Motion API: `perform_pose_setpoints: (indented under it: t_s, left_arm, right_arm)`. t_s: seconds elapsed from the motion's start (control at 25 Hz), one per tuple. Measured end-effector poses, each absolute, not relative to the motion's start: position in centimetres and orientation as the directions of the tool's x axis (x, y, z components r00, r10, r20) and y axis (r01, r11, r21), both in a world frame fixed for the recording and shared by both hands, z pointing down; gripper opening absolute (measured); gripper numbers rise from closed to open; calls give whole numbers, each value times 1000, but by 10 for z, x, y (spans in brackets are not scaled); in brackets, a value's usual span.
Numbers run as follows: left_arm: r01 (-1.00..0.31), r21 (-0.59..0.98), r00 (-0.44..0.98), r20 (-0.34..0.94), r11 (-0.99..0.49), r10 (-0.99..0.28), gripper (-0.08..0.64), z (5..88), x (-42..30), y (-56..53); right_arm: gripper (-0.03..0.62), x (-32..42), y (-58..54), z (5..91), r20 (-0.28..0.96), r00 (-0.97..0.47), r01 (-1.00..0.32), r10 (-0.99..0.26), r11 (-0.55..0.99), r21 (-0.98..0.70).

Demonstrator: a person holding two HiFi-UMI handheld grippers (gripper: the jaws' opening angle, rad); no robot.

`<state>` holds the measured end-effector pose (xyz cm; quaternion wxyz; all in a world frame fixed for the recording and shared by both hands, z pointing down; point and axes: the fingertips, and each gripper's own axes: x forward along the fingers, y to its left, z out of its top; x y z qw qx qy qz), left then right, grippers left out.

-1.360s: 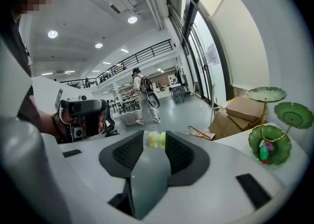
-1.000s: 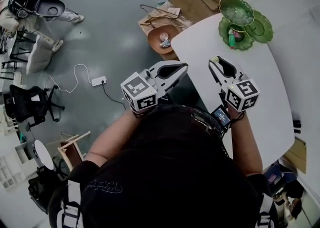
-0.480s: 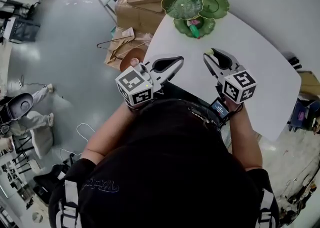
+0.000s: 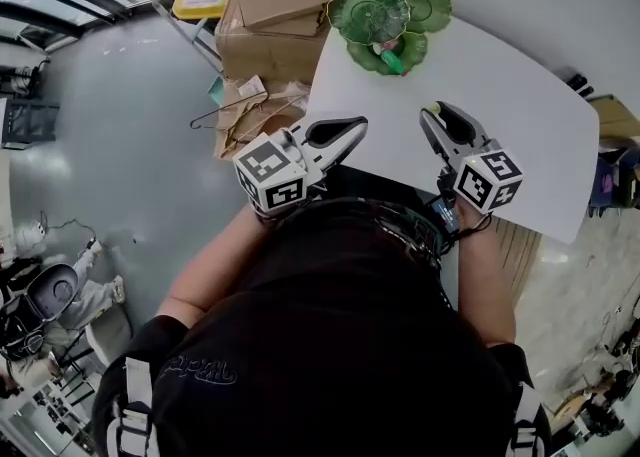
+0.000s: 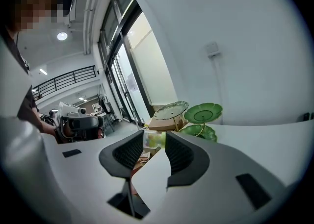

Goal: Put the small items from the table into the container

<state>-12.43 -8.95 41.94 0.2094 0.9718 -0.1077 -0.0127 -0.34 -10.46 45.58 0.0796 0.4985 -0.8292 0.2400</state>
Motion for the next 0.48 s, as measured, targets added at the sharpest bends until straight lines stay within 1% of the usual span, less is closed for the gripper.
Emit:
perform_pose_setpoints:
  t_s: [0.16, 0.48]
  left_arm:
    - [-188, 455, 977, -4, -870, -213, 3, 421, -133, -92]
    - [-208, 472, 971, -6, -857, -239, 3, 432, -135, -106]
  right_arm:
    - [144, -13, -100, 457, 387, -478, -872, -788, 373, -318]
    - [146, -21, -113, 478, 428, -508, -858, -748, 394, -330]
